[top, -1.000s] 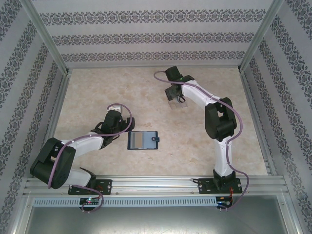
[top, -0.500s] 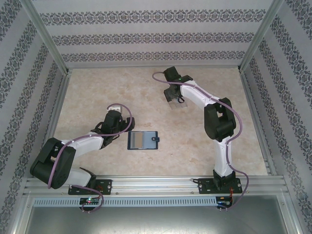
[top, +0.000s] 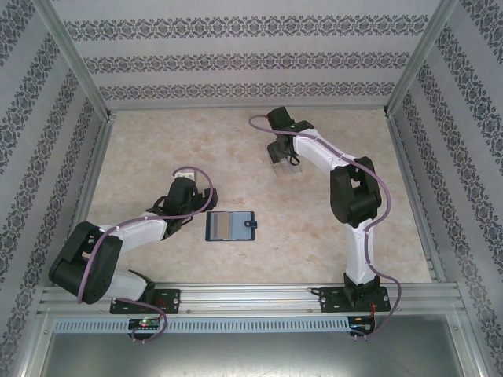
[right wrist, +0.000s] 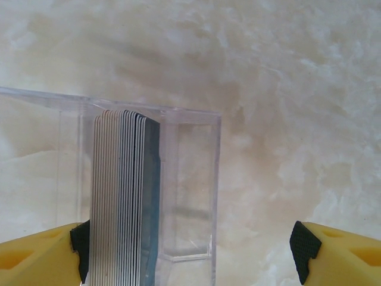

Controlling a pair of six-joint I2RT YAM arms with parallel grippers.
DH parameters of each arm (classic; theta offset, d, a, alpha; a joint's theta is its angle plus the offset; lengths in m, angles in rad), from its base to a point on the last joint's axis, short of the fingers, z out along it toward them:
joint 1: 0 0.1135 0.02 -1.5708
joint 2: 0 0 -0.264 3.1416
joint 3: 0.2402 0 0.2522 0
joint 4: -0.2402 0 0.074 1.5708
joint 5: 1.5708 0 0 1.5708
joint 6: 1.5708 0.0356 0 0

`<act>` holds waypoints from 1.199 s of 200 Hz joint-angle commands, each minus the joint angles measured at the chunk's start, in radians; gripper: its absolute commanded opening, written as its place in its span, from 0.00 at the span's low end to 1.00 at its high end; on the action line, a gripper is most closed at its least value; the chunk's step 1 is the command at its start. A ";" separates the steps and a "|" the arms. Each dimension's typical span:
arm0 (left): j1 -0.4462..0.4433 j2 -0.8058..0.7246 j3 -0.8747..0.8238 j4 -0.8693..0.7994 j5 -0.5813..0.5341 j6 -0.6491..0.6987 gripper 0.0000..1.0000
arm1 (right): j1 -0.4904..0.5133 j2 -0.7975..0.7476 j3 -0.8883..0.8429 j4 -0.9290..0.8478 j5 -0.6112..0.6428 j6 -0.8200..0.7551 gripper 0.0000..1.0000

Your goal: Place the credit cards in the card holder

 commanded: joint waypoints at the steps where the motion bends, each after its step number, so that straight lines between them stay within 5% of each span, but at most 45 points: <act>1: 0.009 0.014 0.023 0.003 -0.011 0.000 0.92 | -0.005 0.019 0.012 -0.022 0.052 -0.016 0.88; 64: 0.008 0.013 0.027 -0.003 -0.012 0.001 0.92 | -0.004 0.008 0.016 -0.016 0.170 -0.029 0.87; 102: 0.010 0.021 0.037 -0.011 -0.013 0.002 0.92 | 0.033 0.025 0.028 0.006 0.364 -0.111 0.87; 148: 0.009 0.026 0.042 -0.016 -0.012 0.001 0.93 | 0.044 0.028 0.028 0.020 0.377 -0.123 0.84; 202: 0.009 0.030 0.044 -0.020 -0.015 -0.002 0.93 | 0.027 0.037 0.026 -0.014 0.272 -0.087 0.64; 240: 0.009 0.032 0.047 -0.022 -0.014 0.000 0.93 | 0.013 0.044 0.020 -0.028 0.207 -0.067 0.69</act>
